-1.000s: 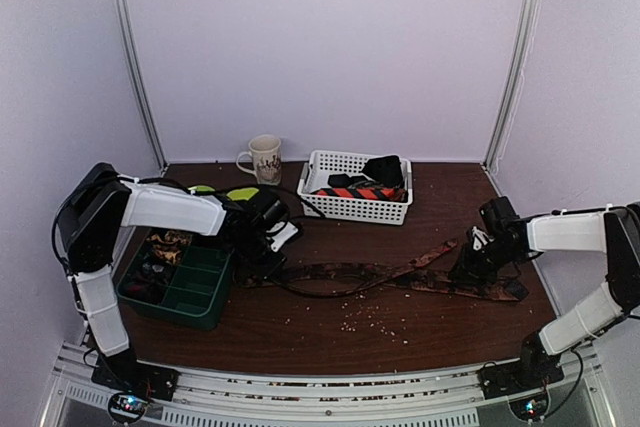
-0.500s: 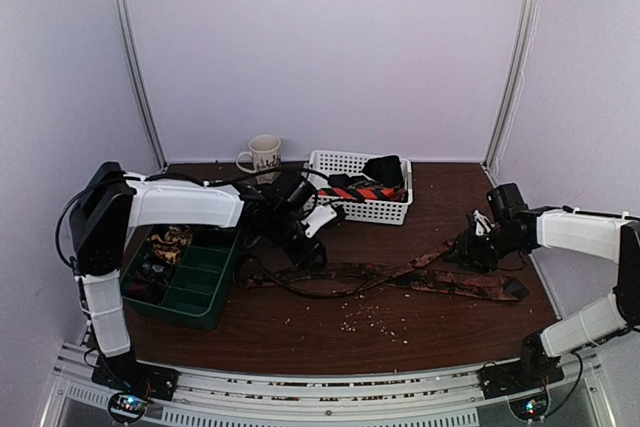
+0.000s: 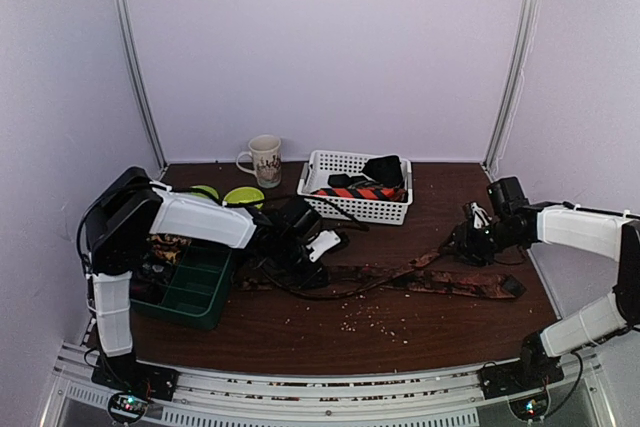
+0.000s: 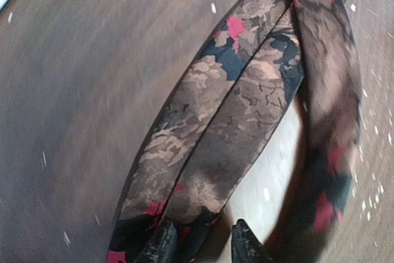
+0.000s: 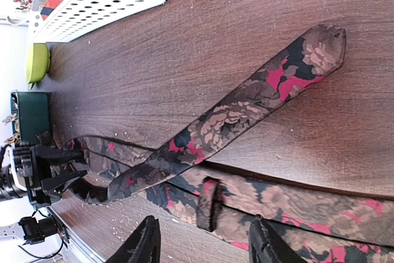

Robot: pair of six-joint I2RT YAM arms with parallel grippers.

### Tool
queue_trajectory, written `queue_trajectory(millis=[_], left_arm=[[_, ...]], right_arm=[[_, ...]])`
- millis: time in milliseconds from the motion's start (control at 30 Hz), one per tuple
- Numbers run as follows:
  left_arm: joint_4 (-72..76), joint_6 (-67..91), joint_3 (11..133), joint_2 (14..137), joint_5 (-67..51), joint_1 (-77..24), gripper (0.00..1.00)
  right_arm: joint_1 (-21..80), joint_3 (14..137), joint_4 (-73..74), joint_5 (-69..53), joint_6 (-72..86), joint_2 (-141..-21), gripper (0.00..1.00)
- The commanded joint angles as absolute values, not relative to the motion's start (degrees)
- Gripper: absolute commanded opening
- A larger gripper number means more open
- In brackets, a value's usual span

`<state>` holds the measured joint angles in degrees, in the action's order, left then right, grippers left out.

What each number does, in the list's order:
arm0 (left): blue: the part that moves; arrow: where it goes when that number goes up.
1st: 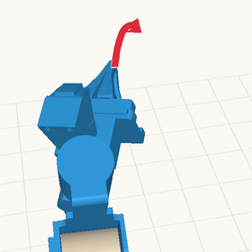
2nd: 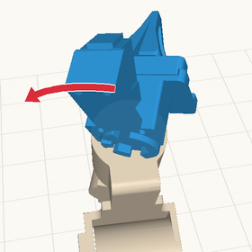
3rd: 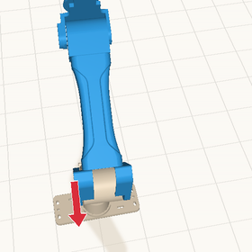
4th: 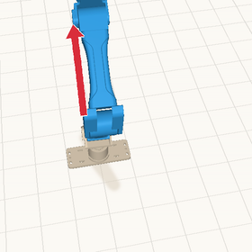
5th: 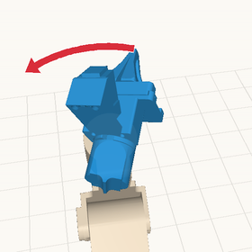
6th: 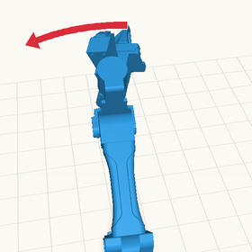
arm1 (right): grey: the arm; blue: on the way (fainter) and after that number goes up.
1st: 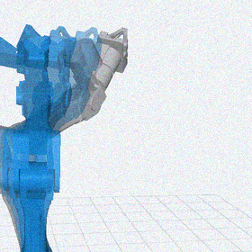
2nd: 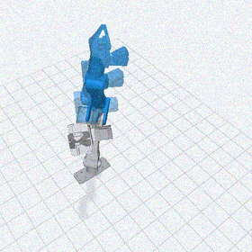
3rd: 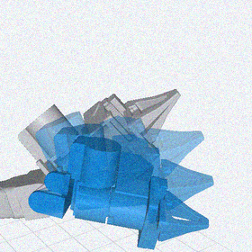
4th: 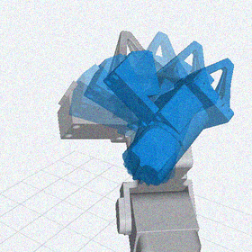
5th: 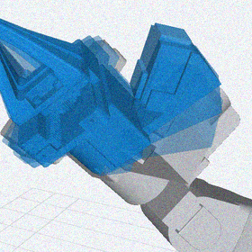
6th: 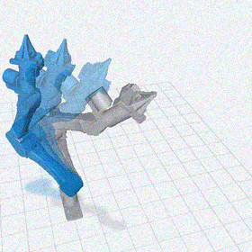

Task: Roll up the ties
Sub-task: Adjust the tie at the center of the board.

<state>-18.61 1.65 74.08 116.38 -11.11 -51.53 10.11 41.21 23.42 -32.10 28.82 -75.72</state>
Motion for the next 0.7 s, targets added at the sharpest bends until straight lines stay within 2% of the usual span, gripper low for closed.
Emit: queue_trajectory(millis=[0, 167, 267, 433, 667], left_arm=[[-21.7, 7.97, 61.78, 113.24, -9.46, -51.42, 0.31], [-19.33, 13.25, 51.57, 106.18, -6.54, -51.75, 0.28], [-19.03, 12.99, 51.65, 101.08, -1.5, -53.52, 0.35], [-19.51, 5.12, 61.55, 98.96, 1.74, -58.13, 0.44], [-20.52, -2.43, 76.94, 109.31, -5.46, -58.62, 0.49]], right_arm=[[9.76, 42.64, 22.48, -33.09, 28.57, -76.68, 0.49], [9.76, 41.25, 20.87, -34.75, 28.99, -76.73, 0.49], [9.79, 40.53, 20.05, -35.32, 29.21, -76.49, 0.49], [9.76, 40.16, 19.66, -35.23, 29.9, -75.5, 0.49], [9.76, 40.38, 18.14, -34.28, 30.73, -75.69, 0.49]])
